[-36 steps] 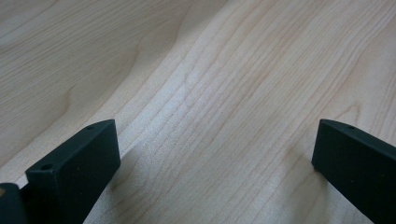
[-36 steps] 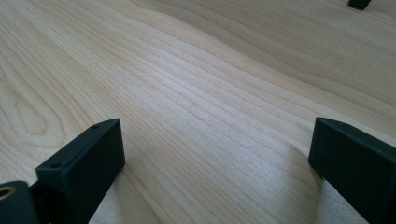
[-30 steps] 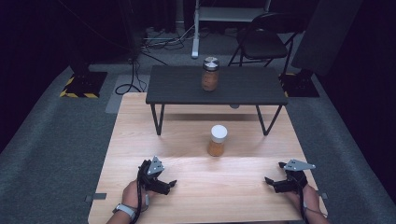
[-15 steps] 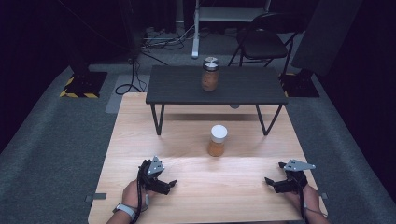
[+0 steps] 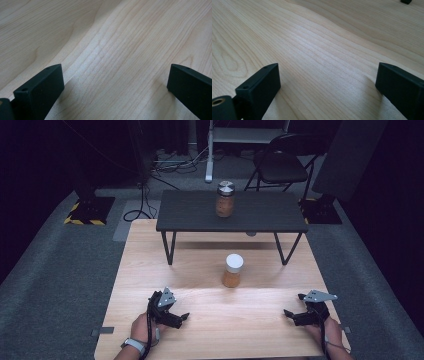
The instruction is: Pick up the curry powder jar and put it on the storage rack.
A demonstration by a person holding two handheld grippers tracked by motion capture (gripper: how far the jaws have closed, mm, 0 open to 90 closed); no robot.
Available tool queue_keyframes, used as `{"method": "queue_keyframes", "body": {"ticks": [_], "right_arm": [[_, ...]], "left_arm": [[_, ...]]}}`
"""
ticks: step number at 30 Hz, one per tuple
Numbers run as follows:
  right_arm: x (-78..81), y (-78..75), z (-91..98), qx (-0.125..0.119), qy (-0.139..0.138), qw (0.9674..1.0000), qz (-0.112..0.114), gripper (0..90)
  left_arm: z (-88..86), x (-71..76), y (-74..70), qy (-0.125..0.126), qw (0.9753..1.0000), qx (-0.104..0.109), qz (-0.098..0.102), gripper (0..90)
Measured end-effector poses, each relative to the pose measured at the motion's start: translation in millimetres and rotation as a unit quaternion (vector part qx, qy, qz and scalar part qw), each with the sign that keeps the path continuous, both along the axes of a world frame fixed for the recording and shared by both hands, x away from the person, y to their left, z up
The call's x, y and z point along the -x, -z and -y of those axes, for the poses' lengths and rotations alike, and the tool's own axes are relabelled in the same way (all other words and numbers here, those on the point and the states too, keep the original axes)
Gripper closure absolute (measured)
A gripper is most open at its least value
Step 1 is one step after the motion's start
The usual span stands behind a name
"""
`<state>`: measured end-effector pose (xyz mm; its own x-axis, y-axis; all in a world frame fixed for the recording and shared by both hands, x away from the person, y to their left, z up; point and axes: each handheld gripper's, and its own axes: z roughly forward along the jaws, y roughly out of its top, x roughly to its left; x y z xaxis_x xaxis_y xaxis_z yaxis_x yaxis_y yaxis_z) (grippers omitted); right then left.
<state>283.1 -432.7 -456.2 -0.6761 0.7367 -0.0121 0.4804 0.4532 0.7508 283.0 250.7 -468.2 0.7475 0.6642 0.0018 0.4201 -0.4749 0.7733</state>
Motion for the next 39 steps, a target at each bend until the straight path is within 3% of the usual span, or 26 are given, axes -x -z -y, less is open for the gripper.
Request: {"method": "queue_keyframes", "body": {"ticks": [4,6,12,19,24,33,39], "right_arm": [[-3.3,-4.7,1.0,-0.003,0.002,0.9999,-0.011,8.7],[-2.6,-8.3,1.9,-0.009,0.002,0.9999,-0.006,8.7],[8.2,-28.8,2.1,-0.029,0.002,0.9987,0.041,8.1],[25.1,-53.5,3.7,-0.040,0.000,0.9942,0.099,7.6],[31.1,-64.7,6.2,-0.043,-0.005,0.9917,0.121,7.4],[27.4,-64.7,5.2,-0.045,-0.004,0.9920,0.118,7.2],[14.8,-64.8,-4.5,-0.047,-0.019,0.9921,0.115,6.8]], "left_arm": [[0.0,0.0,0.1,0.000,1.0000,0.000,0.000,0.4],[0.0,0.1,0.2,0.000,1.0000,0.000,0.000,0.4],[0.5,1.6,0.8,-0.003,1.0000,0.001,0.003,0.6],[1.2,4.1,1.7,-0.007,1.0000,0.001,0.007,0.9],[1.4,4.6,1.9,-0.008,0.9999,0.001,0.007,0.9],[3.3,6.0,2.6,-0.012,0.9999,0.002,0.010,0.9],[4.8,8.9,3.3,-0.015,0.9998,0.000,0.017,0.9]]}}
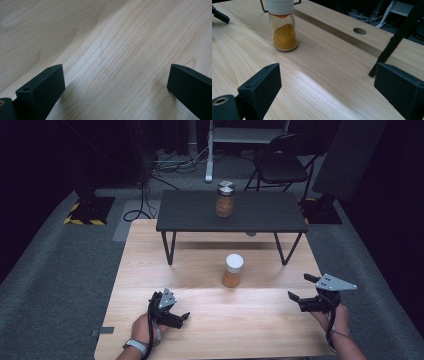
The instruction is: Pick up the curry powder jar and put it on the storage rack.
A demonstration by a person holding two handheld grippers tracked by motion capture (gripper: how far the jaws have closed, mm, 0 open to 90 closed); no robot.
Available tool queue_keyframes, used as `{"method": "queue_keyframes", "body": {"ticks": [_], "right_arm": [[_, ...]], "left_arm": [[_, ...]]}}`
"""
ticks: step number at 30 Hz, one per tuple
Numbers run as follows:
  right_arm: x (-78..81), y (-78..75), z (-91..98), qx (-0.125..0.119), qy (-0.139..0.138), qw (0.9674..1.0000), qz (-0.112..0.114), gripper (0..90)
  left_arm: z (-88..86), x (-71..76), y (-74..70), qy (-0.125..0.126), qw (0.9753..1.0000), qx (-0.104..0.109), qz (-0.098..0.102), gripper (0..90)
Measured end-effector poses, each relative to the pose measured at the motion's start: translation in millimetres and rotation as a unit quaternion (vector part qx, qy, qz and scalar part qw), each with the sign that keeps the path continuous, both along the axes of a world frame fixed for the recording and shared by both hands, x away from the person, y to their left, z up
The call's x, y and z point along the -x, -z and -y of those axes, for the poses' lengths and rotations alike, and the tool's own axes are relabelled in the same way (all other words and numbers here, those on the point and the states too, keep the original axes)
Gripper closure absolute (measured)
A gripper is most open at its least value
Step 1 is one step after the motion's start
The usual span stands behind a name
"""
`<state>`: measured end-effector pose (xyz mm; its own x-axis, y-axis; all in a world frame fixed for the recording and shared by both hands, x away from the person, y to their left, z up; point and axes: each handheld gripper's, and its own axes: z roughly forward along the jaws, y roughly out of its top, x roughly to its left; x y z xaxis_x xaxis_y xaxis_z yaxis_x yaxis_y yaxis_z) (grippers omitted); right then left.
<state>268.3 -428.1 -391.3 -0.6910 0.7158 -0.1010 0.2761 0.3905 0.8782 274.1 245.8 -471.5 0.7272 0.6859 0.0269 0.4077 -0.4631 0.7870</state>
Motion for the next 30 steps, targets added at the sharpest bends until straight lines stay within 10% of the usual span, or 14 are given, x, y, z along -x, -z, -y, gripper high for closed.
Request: {"method": "queue_keyframes", "body": {"ticks": [30], "right_arm": [[-96.5,1.0,-97.8,-0.012,-0.117,0.9931,0.003,5.1]], "left_arm": [[7.7,7.8,1.0,-0.027,0.9995,-0.006,0.013,0.9]]}}
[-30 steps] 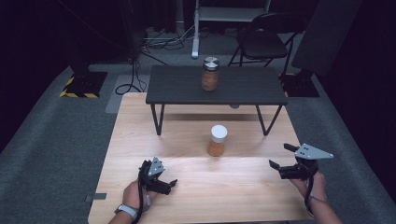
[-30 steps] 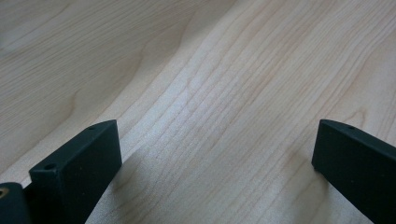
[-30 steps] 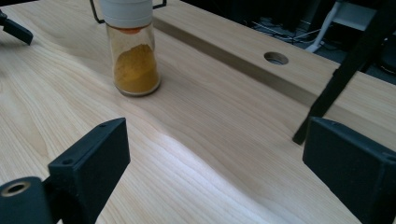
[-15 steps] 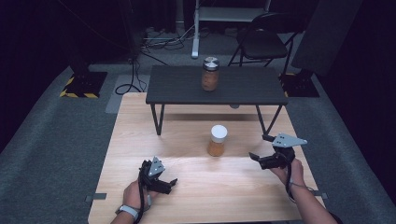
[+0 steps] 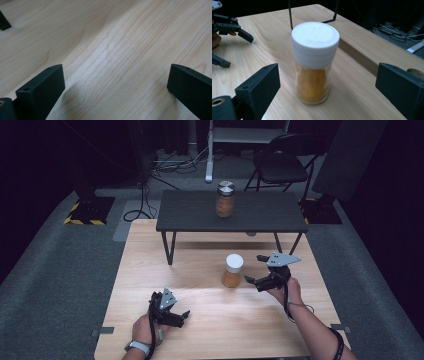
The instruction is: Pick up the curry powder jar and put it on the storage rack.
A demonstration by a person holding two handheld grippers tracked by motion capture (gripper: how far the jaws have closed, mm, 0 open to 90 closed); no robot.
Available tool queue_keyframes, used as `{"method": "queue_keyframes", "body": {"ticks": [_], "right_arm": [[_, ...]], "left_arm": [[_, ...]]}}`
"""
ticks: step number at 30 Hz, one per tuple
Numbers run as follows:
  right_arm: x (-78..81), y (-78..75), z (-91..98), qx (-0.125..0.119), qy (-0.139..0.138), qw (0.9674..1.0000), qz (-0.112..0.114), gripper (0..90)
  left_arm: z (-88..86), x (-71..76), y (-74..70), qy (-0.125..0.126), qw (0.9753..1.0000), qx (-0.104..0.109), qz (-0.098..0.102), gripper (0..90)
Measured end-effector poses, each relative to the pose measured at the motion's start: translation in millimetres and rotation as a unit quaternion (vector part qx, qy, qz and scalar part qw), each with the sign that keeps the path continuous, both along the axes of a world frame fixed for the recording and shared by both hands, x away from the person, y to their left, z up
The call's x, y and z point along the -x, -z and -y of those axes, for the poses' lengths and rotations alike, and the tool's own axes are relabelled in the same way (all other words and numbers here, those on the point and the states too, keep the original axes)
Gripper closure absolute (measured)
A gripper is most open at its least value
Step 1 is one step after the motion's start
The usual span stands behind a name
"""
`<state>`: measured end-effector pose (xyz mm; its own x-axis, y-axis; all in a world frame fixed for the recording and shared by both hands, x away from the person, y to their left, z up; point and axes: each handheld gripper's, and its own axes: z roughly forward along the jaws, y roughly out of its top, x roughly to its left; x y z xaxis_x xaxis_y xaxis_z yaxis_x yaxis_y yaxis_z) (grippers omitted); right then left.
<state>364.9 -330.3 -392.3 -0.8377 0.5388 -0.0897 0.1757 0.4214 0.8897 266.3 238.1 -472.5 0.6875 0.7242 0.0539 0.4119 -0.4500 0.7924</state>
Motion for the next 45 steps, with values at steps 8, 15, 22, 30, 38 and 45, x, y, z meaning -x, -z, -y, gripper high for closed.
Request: {"method": "queue_keyframes", "body": {"ticks": [8,15,22,30,38,45], "right_arm": [[-11.2,0.2,-12.6,-0.008,-0.006,0.9999,0.002,4.9],[-22.5,1.3,-25.2,-0.010,-0.019,0.9998,-0.001,4.9],[-30.1,6.7,-35.2,-0.009,-0.024,0.9996,-0.008,5.1],[-40.3,9.9,-53.0,0.000,-0.024,0.9991,-0.035,19.6],[-45.5,10.2,-59.7,0.011,-0.014,0.9983,-0.055,33.0],[-43.4,6.5,-62.6,0.021,-0.012,0.9983,-0.053,33.2]], "left_arm": [[1.2,2.3,0.7,-0.002,1.0000,-0.001,0.005,0.9],[1.4,3.1,1.1,-0.001,1.0000,-0.002,0.008,0.9],[1.3,2.7,0.9,-0.001,1.0000,-0.002,0.007,0.9],[1.4,2.9,1.0,-0.001,1.0000,-0.002,0.007,0.9],[1.3,2.7,0.9,-0.001,1.0000,-0.002,0.007,0.9],[1.3,2.8,0.9,-0.001,1.0000,-0.002,0.007,0.9]]}}
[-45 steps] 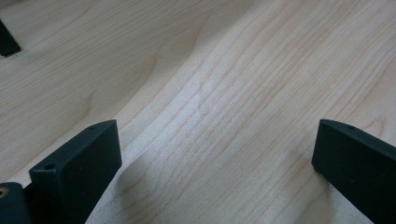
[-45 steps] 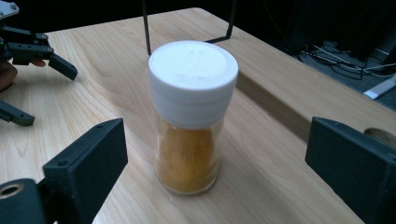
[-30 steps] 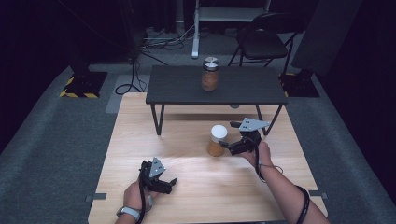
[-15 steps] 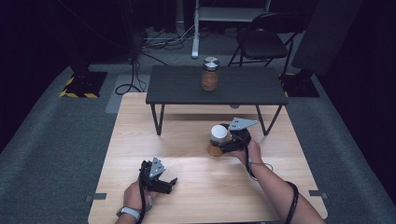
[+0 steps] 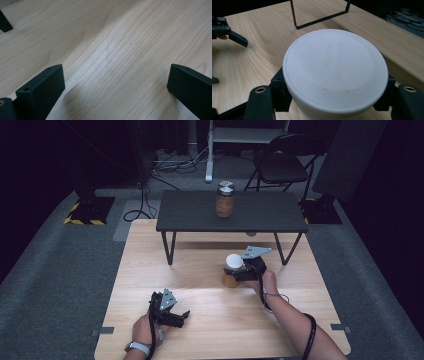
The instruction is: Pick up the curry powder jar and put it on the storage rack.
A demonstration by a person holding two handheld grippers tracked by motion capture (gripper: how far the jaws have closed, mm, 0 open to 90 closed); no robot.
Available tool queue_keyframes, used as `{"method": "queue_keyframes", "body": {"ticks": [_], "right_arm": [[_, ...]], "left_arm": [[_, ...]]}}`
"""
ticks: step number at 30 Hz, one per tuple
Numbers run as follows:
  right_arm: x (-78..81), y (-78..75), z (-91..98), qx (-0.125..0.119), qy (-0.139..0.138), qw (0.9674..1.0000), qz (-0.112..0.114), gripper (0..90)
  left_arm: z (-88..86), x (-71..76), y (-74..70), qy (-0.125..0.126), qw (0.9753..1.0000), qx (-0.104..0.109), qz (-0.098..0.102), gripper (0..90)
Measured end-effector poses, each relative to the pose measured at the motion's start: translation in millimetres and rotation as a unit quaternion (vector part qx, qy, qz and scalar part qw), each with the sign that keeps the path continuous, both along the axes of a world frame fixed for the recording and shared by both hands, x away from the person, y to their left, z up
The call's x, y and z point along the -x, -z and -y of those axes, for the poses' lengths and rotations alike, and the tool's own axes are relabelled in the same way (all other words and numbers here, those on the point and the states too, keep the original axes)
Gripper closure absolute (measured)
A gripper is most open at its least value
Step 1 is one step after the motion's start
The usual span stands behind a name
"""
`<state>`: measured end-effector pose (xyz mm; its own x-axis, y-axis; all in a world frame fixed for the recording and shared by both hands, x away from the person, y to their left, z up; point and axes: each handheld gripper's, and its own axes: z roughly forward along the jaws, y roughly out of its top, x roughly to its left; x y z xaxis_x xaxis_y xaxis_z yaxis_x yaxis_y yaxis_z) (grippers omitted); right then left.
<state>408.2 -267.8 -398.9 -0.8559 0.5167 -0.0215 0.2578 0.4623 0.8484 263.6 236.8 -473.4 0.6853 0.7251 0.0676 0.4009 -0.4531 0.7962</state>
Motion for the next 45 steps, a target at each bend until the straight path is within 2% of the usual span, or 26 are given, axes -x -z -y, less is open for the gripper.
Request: {"method": "queue_keyframes", "body": {"ticks": [4,7,14,25,32,37,45], "right_arm": [[3.1,-5.3,-1.4,0.010,-0.002,0.9999,0.001,33.2],[5.3,-10.8,1.7,0.006,-0.004,1.0000,-0.005,33.2],[10.0,-36.9,8.1,0.003,0.003,0.9998,-0.017,33.2],[18.6,-103.8,19.2,0.005,0.034,0.9994,0.010,33.2],[19.6,-143.1,25.4,-0.005,0.052,0.9982,0.030,33.2],[13.9,-175.9,22.8,0.005,0.061,0.9969,0.048,33.2],[-4.5,-214.7,21.7,-0.008,0.089,0.9938,0.066,33.2]], "left_arm": [[0.3,-0.3,-0.2,-0.002,1.0000,0.000,-0.001,0.9],[0.5,-0.1,-0.2,-0.003,1.0000,0.000,0.000,0.9],[0.7,0.6,0.0,-0.002,1.0000,-0.002,0.002,0.9],[0.5,0.5,-0.1,-0.005,1.0000,0.000,-0.001,0.9],[0.5,0.8,-0.1,-0.005,1.0000,-0.001,0.000,0.9],[0.0,-0.4,-0.5,-0.004,1.0000,0.000,-0.003,0.9],[0.1,-0.1,-0.5,-0.004,1.0000,0.000,-0.002,0.9]]}}
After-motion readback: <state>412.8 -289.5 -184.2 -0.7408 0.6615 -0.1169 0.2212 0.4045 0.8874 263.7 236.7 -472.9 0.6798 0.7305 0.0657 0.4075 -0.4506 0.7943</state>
